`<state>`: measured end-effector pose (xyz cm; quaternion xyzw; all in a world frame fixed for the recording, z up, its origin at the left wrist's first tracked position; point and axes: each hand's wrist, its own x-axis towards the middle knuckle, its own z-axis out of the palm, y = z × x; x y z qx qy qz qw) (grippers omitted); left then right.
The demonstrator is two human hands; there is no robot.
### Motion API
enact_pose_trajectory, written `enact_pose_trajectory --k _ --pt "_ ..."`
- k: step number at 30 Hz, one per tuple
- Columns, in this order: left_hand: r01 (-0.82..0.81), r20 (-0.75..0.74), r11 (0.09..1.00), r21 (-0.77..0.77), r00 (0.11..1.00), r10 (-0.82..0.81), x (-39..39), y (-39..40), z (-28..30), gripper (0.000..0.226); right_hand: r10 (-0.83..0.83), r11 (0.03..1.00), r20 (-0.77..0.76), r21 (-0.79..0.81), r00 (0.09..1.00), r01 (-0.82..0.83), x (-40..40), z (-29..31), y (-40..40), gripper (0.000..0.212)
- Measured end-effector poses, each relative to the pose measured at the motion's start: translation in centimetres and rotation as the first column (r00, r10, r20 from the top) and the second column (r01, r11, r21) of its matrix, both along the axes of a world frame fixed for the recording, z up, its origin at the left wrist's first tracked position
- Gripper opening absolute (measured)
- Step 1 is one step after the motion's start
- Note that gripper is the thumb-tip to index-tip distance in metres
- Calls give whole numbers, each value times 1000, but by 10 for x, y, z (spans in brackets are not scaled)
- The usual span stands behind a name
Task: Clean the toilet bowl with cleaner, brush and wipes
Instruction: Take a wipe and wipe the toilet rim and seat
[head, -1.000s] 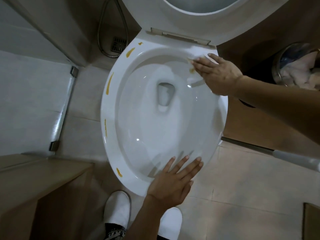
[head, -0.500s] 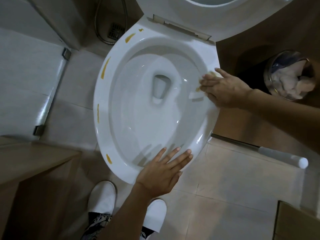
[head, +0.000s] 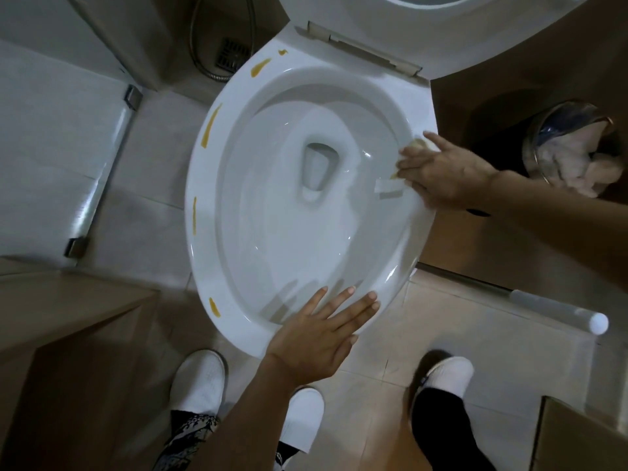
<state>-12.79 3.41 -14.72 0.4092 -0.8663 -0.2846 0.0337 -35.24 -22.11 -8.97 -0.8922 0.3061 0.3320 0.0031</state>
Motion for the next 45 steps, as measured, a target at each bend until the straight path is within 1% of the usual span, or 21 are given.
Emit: enact_pose_trajectory --k 1,2,3,4,5,6,7,9,11,15,16,19,22,25,27,29,33,36,39,42,45 --pt "-2 0 1000 -3 1000 2 0 0 0 56 33 999 61 7 998 -34 -2 -1 5 43" --pt "-4 1 1000 -4 1000 4 0 0 0 56 64 998 80 -6 995 -64 -5 -3 4 43" --pt "-4 3 1000 -2 1000 4 0 0 0 56 64 998 59 -10 996 -63 -3 -1 -1 42" --pt "-4 4 1000 -1 1000 4 0 0 0 56 44 999 -14 -12 999 -44 0 1 -8 42" --pt "-1 5 1000 2 1000 1 -1 0 1 56 41 999 -124 -27 991 -45 4 4 -17 46" --pt "3 8 1000 3 1000 -3 -1 0 1 57 65 996 -204 -49 977 -77 8 6 -24 51" --pt "4 12 1000 2 1000 -4 -1 -1 1 57 83 993 -241 -60 967 -100 10 5 -28 54" --pt "5 11 1000 7 1000 -5 0 -1 1 56 85 991 -216 -81 973 -104 7 3 -30 54" --pt "7 1 1000 16 1000 -7 1 -1 1 56 40 995 -152 -84 988 -53 3 3 -19 51" --pt "3 -16 1000 17 1000 -3 1 -1 1 55 -51 999 49 3 998 51 -6 1 9 43" --pt "7 -21 1000 18 1000 -6 2 0 1 55 -88 996 72 33 994 86 -7 0 14 42" --pt "29 -22 1000 -7 999 -29 5 0 -1 54 -173 983 75 81 982 166 -8 1 17 41" --pt "41 0 998 -39 999 -41 6 -1 1 55 -145 988 19 58 989 144 -4 -1 11 42" --pt "44 21 998 -54 999 -43 6 1 0 55 -198 979 63 53 978 195 -4 -3 17 40" --pt "15 43 999 -50 999 -13 9 4 1 54 -223 974 96 61 970 218 -3 -3 32 39" --pt "-14 60 999 -49 998 17 17 10 3 52 -241 968 105 102 965 231 -1 -2 50 39" --pt "-40 104 997 -61 993 46 52 32 5 53 -256 957 70 157 964 243 -1 4 68 42" --pt "-142 132 990 -20 981 144 73 45 11 54 -239 961 13 143 971 235 2 8 60 42" --pt "-215 142 977 11 967 211 75 49 16 54 -245 966 -2 89 970 244 6 10 57 43" --pt "-235 151 972 13 961 230 72 49 17 54 -250 964 -44 79 967 253 12 9 67 43" --pt "-232 160 973 4 960 229 72 49 17 55 -246 963 -23 111 969 247 17 8 88 43"
